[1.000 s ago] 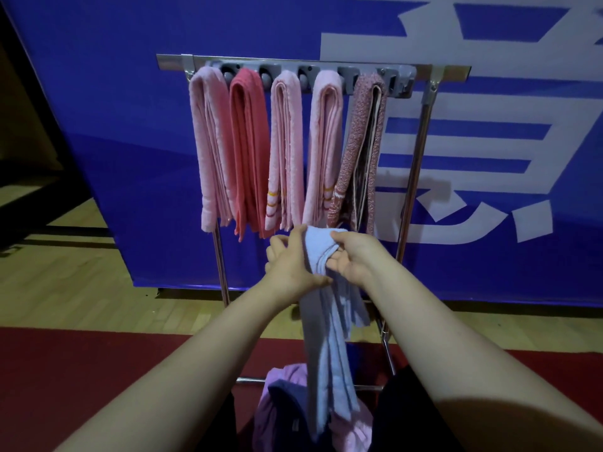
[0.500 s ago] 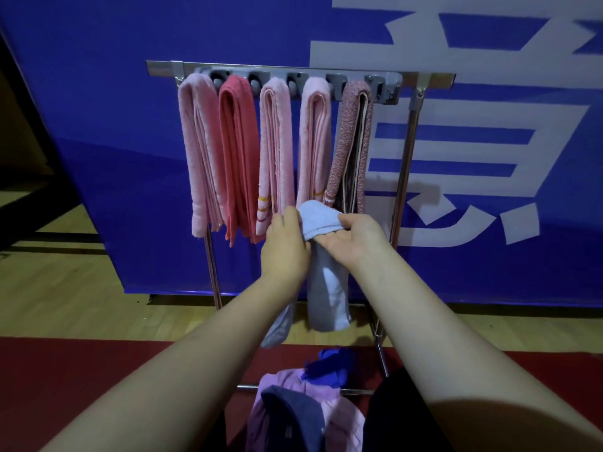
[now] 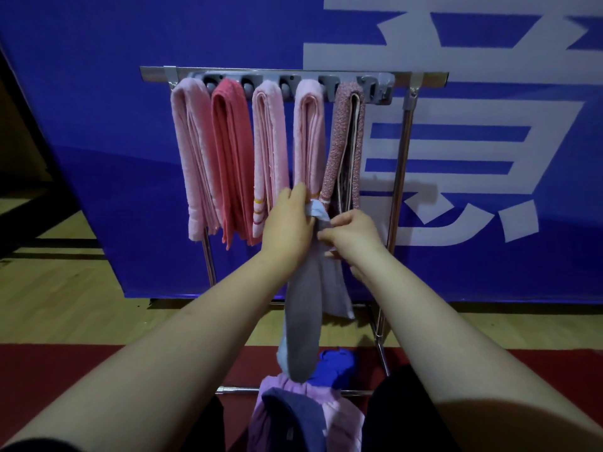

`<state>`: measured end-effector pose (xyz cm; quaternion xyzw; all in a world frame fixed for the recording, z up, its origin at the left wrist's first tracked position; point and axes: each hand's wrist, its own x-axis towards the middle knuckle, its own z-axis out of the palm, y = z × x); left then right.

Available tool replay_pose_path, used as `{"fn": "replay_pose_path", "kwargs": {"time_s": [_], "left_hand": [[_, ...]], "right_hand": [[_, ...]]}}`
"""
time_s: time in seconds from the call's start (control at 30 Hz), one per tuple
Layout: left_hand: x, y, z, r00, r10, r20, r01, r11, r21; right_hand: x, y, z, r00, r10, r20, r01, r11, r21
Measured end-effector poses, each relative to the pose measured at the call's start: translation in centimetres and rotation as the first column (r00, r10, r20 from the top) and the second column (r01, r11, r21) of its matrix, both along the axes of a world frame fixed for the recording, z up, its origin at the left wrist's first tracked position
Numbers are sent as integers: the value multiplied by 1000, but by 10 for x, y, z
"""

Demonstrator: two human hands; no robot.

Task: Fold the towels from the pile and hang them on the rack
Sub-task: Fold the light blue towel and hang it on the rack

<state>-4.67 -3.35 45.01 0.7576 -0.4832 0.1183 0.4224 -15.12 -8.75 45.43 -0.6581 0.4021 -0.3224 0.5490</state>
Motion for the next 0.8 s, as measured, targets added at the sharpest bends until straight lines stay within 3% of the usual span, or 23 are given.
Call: {"fn": "replay_pose_path", "kwargs": {"time_s": [0.07,0.17,0.4,0.67,0.8], "left_hand": [[-4,-1,3,999,-38,15,38,999,3],[-10,-4,8,995,-81,52,82,997,-6],[-10,-8,21,976,-124,180,126,992,0],[-16,-21,11,977,-99,189,78,990,114],[-20,-28,13,994,-5,108,8,1000,-25]], "right_hand": [[-2,-4,-2,985,-93,-143,33,928,-372],[-1,-11,-2,971,-170,-168,32,789,-613],[5,-26,5,973,-124,-193,-30,766,-642],[-4,-36,-1,977,-135,-166,-9,750,-661],[-11,-39,10,954,-236,-183,21,665,-747]]}}
